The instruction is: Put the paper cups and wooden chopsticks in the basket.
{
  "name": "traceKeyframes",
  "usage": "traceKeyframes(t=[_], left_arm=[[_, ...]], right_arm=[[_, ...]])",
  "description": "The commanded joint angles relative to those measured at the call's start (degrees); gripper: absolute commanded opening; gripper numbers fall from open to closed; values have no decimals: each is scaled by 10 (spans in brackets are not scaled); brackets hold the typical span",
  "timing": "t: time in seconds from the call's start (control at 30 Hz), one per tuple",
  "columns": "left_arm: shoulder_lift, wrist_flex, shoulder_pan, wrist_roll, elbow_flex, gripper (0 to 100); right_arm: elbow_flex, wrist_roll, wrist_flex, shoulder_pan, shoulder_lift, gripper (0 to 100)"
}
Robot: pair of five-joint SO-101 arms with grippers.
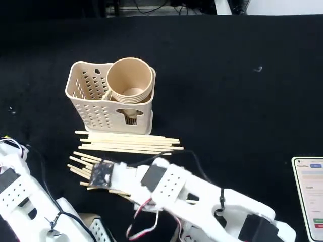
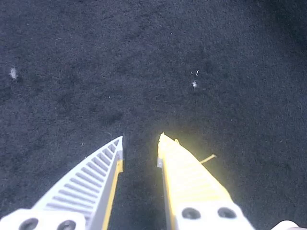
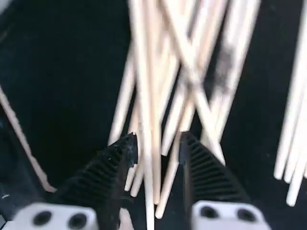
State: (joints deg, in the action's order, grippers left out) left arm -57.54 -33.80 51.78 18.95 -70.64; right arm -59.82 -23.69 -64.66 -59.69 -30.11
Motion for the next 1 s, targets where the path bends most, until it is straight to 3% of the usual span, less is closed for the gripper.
traceKeyframes(t=[0.0,0.27,0.47,0.67,0.97], left_arm=[[-9,10,0,2,15,127],[-9,10,0,2,15,127],[-9,10,0,2,15,127],[-9,10,0,2,15,127],[-9,10,0,2,15,127]], right_arm=[[0,9,43,-21,-15,239],[-36,10,147,-10,51,234],[-20,5,144,11,54,75],[-15,5,143,25,54,14],[95,7,30,70,22,11]])
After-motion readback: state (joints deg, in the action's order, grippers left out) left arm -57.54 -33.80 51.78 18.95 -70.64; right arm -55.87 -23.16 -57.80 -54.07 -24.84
